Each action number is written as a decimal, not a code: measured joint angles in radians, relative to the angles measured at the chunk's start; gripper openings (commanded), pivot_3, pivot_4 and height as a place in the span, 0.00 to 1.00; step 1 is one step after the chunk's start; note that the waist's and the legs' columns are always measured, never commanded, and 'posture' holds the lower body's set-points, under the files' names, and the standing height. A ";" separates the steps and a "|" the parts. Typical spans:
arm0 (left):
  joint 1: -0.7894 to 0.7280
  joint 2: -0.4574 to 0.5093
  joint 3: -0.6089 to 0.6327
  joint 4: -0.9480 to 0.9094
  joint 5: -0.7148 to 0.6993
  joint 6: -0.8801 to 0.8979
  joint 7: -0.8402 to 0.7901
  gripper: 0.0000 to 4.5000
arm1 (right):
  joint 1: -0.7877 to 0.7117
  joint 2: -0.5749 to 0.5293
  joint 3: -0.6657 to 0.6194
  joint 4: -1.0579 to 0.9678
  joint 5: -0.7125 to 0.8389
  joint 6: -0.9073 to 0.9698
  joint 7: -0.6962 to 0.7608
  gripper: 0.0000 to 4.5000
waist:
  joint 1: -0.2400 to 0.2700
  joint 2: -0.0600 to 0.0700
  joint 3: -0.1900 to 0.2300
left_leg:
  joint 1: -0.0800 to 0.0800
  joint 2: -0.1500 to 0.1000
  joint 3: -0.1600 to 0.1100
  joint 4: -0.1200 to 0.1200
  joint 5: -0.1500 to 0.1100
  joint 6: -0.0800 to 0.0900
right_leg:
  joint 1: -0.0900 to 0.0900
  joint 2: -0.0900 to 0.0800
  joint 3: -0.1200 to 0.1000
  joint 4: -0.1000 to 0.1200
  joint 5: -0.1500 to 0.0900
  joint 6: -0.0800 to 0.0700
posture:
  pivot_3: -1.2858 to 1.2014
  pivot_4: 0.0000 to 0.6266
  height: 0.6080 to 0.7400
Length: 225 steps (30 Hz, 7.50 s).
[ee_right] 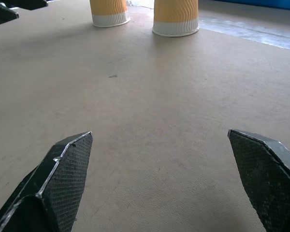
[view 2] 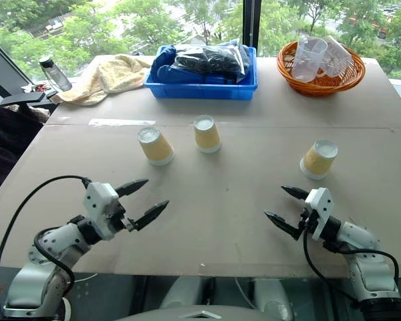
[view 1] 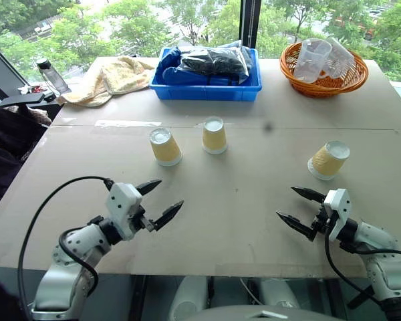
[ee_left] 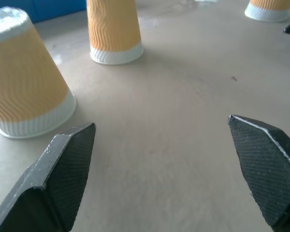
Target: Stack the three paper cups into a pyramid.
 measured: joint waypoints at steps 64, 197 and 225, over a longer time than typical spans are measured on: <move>-0.547 -0.289 -0.591 0.285 0.265 -0.031 -0.155 0.56 | 0.298 -0.108 -0.334 -0.462 0.298 0.225 -0.024 1.00 | 0.021 -0.006 0.004 | -0.001 -0.001 0.001 0.006 0.003 -0.004 | -0.001 0.002 0.001 0.007 0.000 0.000 | 0.52 0.24 1.00; -0.337 -0.083 -0.373 0.218 0.169 -0.129 -0.232 0.99 | 0.150 -0.115 -0.279 -0.404 0.352 0.252 0.046 1.00 | 0.020 -0.006 0.005 | -0.002 0.000 -0.001 0.008 0.000 0.000 | -0.002 0.002 0.000 0.008 0.000 0.000 | 0.52 0.24 1.00; -0.601 0.308 -0.060 -0.128 -0.425 0.535 -0.250 0.99 | -0.171 0.032 -0.279 0.046 -0.041 0.152 -0.374 1.00 | -0.007 -0.001 0.010 | -0.003 0.000 0.002 0.007 0.003 -0.004 | -0.005 0.004 0.004 0.009 0.000 0.000 | 0.52 0.24 1.00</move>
